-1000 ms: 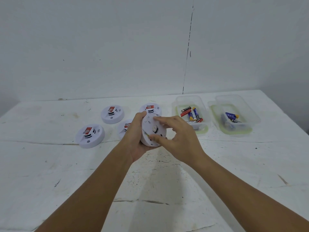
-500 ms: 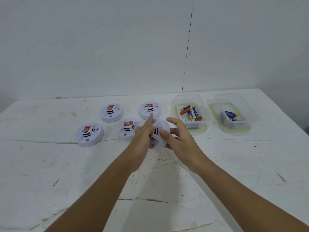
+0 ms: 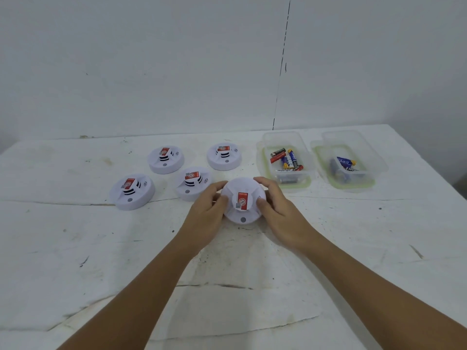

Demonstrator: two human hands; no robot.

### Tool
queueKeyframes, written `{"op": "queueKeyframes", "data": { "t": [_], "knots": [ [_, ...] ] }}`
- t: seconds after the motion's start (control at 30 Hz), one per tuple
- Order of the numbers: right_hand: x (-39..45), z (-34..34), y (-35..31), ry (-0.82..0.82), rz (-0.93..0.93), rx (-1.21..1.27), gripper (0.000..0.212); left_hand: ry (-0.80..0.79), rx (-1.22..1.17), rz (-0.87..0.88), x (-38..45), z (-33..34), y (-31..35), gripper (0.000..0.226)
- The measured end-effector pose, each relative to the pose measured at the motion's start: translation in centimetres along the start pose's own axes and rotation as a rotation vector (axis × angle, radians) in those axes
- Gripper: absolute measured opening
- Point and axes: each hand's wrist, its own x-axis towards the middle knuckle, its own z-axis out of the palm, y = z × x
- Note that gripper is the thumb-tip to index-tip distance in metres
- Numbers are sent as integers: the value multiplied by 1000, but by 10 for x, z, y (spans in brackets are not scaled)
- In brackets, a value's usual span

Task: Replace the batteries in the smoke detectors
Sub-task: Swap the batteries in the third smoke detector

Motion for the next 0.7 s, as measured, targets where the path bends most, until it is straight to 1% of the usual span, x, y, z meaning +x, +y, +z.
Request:
{"op": "queueKeyframes", "data": {
  "t": [0.1,0.17,0.23,0.33,0.53,0.7],
  "knots": [
    [-1,3,0,16,-66,-79,41,21,81,121,3,3,-3,32],
    [0,5,5,29,-64,-107,43,28,109,164,4,7,-11,35],
    [1,6,8,28,-37,-128,50,48,148,193,4,10,-17,38],
    [1,7,10,2,-3,-135,61,72,195,216,4,11,-25,39],
    [-4,8,12,-23,-31,-214,82,86,216,228,2,13,-29,38],
    [-5,9,15,-4,-64,-265,92,76,246,234,1,12,-31,40]
  ]
}}
